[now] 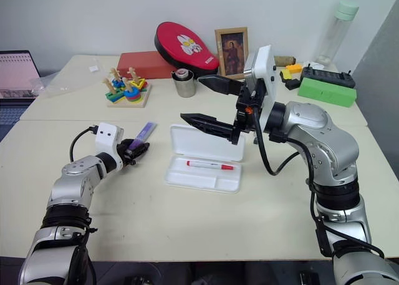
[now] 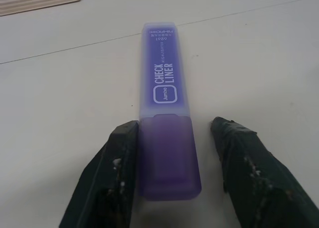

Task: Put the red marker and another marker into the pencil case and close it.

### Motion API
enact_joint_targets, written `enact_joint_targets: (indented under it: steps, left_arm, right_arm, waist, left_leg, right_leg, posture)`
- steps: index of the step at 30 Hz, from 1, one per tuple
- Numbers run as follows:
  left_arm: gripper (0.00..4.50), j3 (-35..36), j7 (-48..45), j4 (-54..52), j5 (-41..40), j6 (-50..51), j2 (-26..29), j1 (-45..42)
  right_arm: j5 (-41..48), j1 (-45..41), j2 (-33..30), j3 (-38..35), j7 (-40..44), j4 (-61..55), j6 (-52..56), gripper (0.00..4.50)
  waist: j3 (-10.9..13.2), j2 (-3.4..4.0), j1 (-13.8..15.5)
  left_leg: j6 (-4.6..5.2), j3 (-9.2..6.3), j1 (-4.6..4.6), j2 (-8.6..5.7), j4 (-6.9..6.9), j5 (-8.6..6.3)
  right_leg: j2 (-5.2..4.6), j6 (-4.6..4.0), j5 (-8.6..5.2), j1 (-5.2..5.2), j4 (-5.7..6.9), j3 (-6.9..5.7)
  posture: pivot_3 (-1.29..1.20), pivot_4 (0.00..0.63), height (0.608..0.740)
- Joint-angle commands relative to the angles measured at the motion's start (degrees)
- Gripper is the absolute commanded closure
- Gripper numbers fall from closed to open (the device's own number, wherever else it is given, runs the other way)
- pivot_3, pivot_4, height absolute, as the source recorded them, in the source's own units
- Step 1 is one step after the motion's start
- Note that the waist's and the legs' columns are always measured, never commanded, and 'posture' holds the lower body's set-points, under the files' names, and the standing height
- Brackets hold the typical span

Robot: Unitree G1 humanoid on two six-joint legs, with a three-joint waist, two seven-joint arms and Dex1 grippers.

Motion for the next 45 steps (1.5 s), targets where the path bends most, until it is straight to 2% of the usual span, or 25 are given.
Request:
enact_joint_targets:
  steps: [1,3,9,13,16,20,23,28,35,45]
  left_arm:
    - [2.99,0.0,0.7,-2.3,0.7,0.1,0.5,0.1]
    - [3.30,1.0,1.8,-3.3,0.2,0.4,0.5,-0.1]
    - [3.30,4.5,1.3,-12.4,-5.4,-1.7,-0.7,-4.3]
    - [3.30,-0.1,-12.5,-26.9,-13.0,2.1,1.6,-6.0]
    - [3.30,-2.0,-20.8,-33.1,-18.4,5.8,3.9,-7.6]
    - [3.30,-10.2,-35.3,-38.5,-18.8,7.9,11.1,-5.2]
    - [3.30,-18.0,-44.1,-35.5,-11.6,1.4,15.9,-3.2]
    - [3.30,-24.0,-51.0,-26.2,-4.1,-8.2,17.3,-4.9]
    - [3.30,-25.9,-53.1,-18.0,1.5,-15.1,15.4,-7.9]
    - [3.30,-25.7,-51.6,-16.7,4.3,-14.9,13.3,-7.5]
  right_arm:
    - [0.6,-0.4,-0.7,-1.4,-0.2,-1.9,-0.3,0.00]
    - [0.8,-0.1,-1.1,-1.7,0.0,-2.0,-0.2,0.00]
    - [2.3,1.1,-3.2,-3.7,0.8,-2.7,0.7,0.00]
    - [3.9,4.0,-6.8,-5.7,2.5,-3.7,2.1,0.00]
    - [4.0,5.9,-9.0,-6.8,3.2,-4.4,2.4,0.00]
    - [4.1,8.4,-11.3,-7.9,3.0,-5.6,2.7,0.00]
    - [4.1,10.0,-12.1,-8.5,2.4,-6.5,2.7,0.00]
    - [4.5,11.7,-12.3,-9.2,1.0,-8.4,3.0,0.00]
    - [5.1,13.7,-12.2,-9.9,-1.3,-10.9,3.7,0.00]
    - [5.7,14.1,-12.4,-9.5,-2.4,-11.3,3.3,0.00]
  waist:
    - [0.0,0.00,0.0]
    - [0.0,0.00,0.0]
    - [0.0,-0.01,0.3]
    - [0.0,-0.02,0.7]
    - [0.0,-0.02,0.6]
    - [0.0,0.00,-0.3]
    - [0.0,0.03,-1.2]
    - [0.0,0.04,-1.0]
    - [0.0,0.04,-0.8]
    - [0.0,0.04,-0.8]
  left_leg:
    - [0.00,0.00,0.00,0.00,0.00,0.00]
    - [0.00,0.00,0.00,0.00,0.00,0.00]
    - [0.00,0.00,-0.03,0.00,0.00,0.00]
    - [-0.01,-0.02,-0.11,-0.02,0.00,0.00]
    - [-0.01,0.00,-0.09,-0.03,-0.03,0.00]
    - [0.00,0.01,-0.05,-0.01,-0.07,-0.01]
    - [0.01,0.03,0.00,0.00,-0.09,-0.01]
    - [0.01,0.04,-0.02,0.01,-0.06,-0.01]
    - [0.01,0.06,-0.09,0.01,-0.07,-0.01]
    - [0.02,0.05,-0.09,0.02,-0.06,-0.01]
  right_leg:
    - [0.00,0.00,0.00,0.00,0.00,0.00]
    - [0.00,0.00,0.00,0.00,0.00,0.00]
    - [0.00,0.00,0.00,-0.01,-0.03,0.00]
    - [-0.03,0.00,0.00,0.00,-0.14,-0.03]
    - [-0.05,0.00,0.00,0.02,-0.16,-0.02]
    - [-0.02,0.00,-0.01,0.02,-0.14,-0.01]
    - [0.00,-0.01,-0.01,0.01,-0.12,0.04]
    - [0.03,-0.03,-0.03,-0.05,-0.12,0.08]
    - [0.03,-0.04,-0.05,-0.08,-0.16,0.08]
    - [0.03,-0.05,-0.05,-0.09,-0.13,0.09]
  posture:
    - [0.00,0.150,0.740]
    - [0.00,0.150,0.740]
    - [0.00,0.150,0.740]
    - [0.00,0.150,0.740]
    - [0.00,0.150,0.740]
    - [0.00,0.150,0.740]
    - [0.00,0.150,0.740]
    - [0.00,0.150,0.740]
    - [0.00,0.150,0.740]
    - [0.00,0.150,0.740]
